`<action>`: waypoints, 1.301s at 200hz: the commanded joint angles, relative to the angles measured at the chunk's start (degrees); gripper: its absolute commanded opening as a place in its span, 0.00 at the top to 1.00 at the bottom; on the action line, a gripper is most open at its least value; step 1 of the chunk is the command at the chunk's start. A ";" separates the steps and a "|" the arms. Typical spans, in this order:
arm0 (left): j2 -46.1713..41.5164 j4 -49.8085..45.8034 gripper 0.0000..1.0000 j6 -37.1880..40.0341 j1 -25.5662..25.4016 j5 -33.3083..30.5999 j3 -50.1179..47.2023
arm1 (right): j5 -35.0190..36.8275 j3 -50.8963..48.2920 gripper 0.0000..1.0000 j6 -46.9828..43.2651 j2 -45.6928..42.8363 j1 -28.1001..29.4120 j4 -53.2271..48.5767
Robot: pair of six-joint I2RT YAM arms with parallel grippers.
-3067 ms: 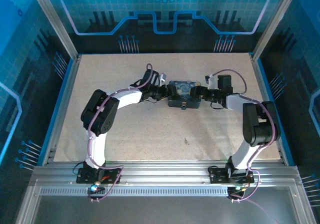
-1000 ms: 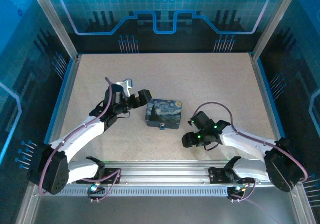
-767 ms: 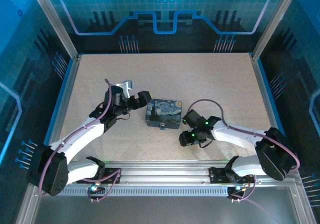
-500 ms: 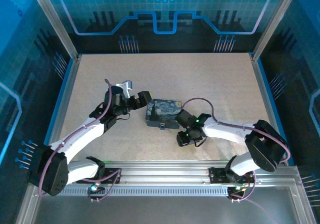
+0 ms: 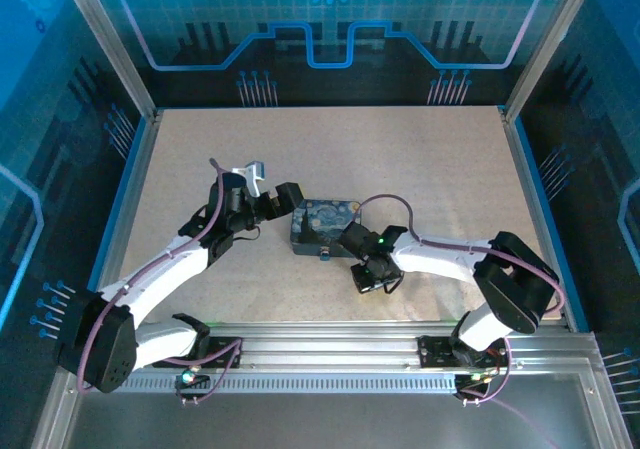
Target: Unlock the padlock with the key
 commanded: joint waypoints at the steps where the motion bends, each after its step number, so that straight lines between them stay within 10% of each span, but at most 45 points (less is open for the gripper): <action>1: -0.79 1.21 0.02 0.29 -0.24 -0.87 -0.99 | -0.93 -2.10 0.62 0.13 0.29 0.89 -1.32; 161: -0.37 -0.72 0.02 0.21 -0.22 -1.38 -0.29 | -0.55 -6.14 0.61 -0.31 -3.64 0.50 4.13; 260: 0.58 -1.34 0.02 0.05 -0.24 -1.38 0.59 | -0.07 -8.04 0.80 0.75 -2.42 0.72 2.51</action>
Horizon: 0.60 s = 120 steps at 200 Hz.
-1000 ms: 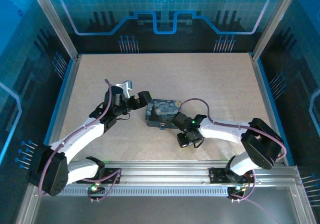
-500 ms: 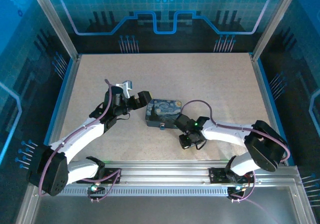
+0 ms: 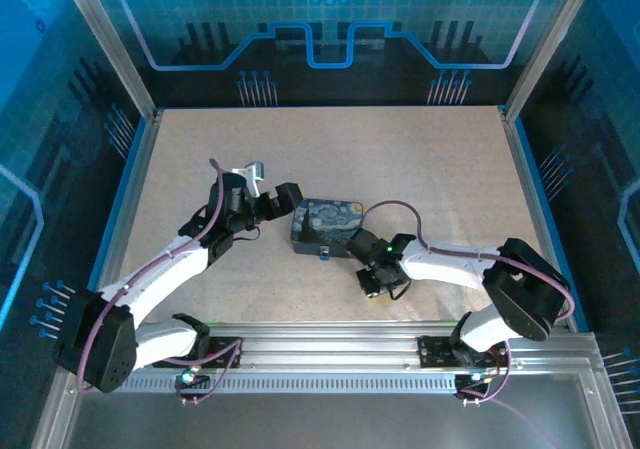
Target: Unlock the padlock with the key
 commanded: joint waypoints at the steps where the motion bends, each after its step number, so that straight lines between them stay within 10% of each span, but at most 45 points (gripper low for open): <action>1: 0.57 -0.86 0.02 0.09 -0.24 -0.93 0.59 | 0.01 -2.31 0.80 0.75 1.22 0.78 -1.46; 120: -0.53 -1.34 0.02 0.56 -0.21 -0.21 1.02 | -0.59 -4.38 0.99 -0.97 -6.06 -0.40 -0.11</action>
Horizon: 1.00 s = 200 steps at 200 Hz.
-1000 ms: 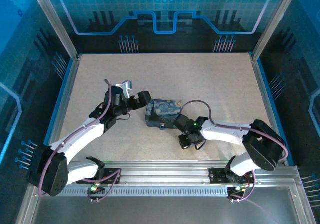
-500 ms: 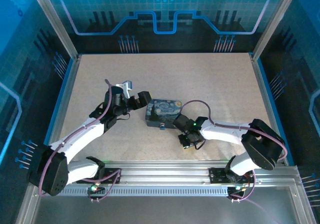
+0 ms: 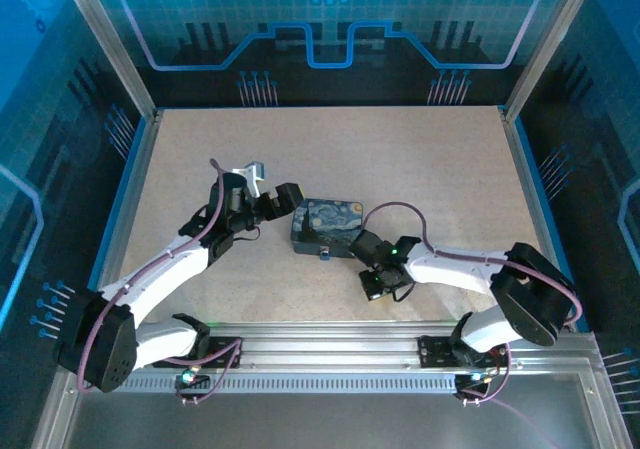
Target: Unlock the padlock with the key
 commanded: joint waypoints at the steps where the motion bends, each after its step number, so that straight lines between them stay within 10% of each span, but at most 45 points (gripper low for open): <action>1: -0.74 -1.19 0.02 0.55 -0.22 -0.13 1.03 | -0.65 -2.17 0.99 -1.01 -3.09 -0.42 -0.41; 114: -0.33 25.22 0.10 -1.13 -5.11 23.80 0.50 | -21.84 -7.27 1.00 -16.76 -29.60 -12.80 29.28; 200: 7.35 27.96 0.33 2.17 -13.36 24.17 4.04 | -27.42 -0.37 1.00 -17.42 -25.81 -14.20 37.71</action>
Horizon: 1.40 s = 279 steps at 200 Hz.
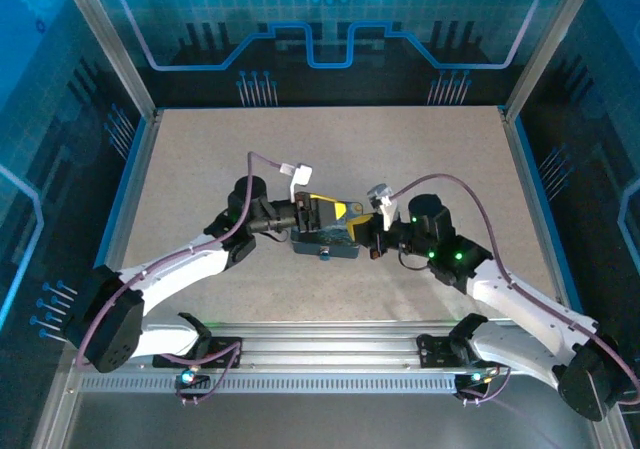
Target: Unlock the padlock with the key
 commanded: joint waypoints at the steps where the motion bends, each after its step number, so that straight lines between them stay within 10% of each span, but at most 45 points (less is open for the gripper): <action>1: 1.03 1.67 0.33 3.05 -1.43 0.56 2.32 | -2.21 2.21 0.99 -0.80 0.91 -0.56 3.05; 127: 1.32 2.60 1.00 3.46 -2.41 -2.36 1.94 | -2.78 1.10 0.93 1.28 0.74 -0.89 3.65; 221: 0.54 3.05 1.00 3.60 -2.43 -2.40 1.61 | -8.73 -1.10 0.83 4.61 1.42 -3.46 8.24; 279: 0.34 3.97 1.00 3.42 -2.38 -1.96 1.21 | -9.03 -1.13 0.97 5.75 1.89 -3.72 8.99</action>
